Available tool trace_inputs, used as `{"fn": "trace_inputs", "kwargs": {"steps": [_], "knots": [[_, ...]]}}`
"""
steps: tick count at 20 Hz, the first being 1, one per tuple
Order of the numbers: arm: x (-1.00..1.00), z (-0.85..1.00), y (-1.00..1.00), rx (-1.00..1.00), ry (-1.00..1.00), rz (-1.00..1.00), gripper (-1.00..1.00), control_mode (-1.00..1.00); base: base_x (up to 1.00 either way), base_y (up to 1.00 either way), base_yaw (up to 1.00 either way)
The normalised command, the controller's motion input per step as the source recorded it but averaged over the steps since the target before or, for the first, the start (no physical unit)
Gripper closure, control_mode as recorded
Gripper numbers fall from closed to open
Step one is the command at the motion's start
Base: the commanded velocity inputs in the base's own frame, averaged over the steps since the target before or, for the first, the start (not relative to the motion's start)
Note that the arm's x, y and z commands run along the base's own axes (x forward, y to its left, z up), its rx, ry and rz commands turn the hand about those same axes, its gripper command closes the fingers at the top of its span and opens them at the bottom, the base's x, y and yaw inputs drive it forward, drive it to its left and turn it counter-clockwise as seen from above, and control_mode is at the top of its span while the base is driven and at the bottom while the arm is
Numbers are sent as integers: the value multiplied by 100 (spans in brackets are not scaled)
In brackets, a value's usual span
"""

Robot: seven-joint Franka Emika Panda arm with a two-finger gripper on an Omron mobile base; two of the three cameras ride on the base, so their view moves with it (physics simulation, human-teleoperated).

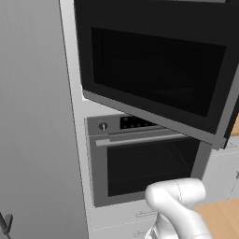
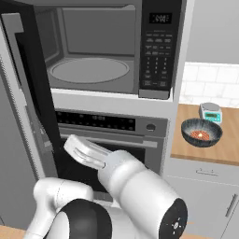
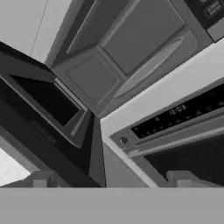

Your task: Open the microwave, place the bowl with waffle inside the microwave, then close the microwave door and turn it on.

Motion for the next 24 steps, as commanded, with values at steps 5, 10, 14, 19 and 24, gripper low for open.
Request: {"fn": "trace_inputs", "kwargs": {"steps": [5,10,14,19,24], "knots": [[37,0,30,46,58,0,-100,-100,0,0,0],[38,9,17,33,53,17,-100,-100,0,0,0],[42,7,8,26,28,32,-100,-100,0,0,0],[55,0,28,25,7,35,-100,-100,0,0,0],[37,0,50,16,4,33,-100,-100,0,0,0]]}}
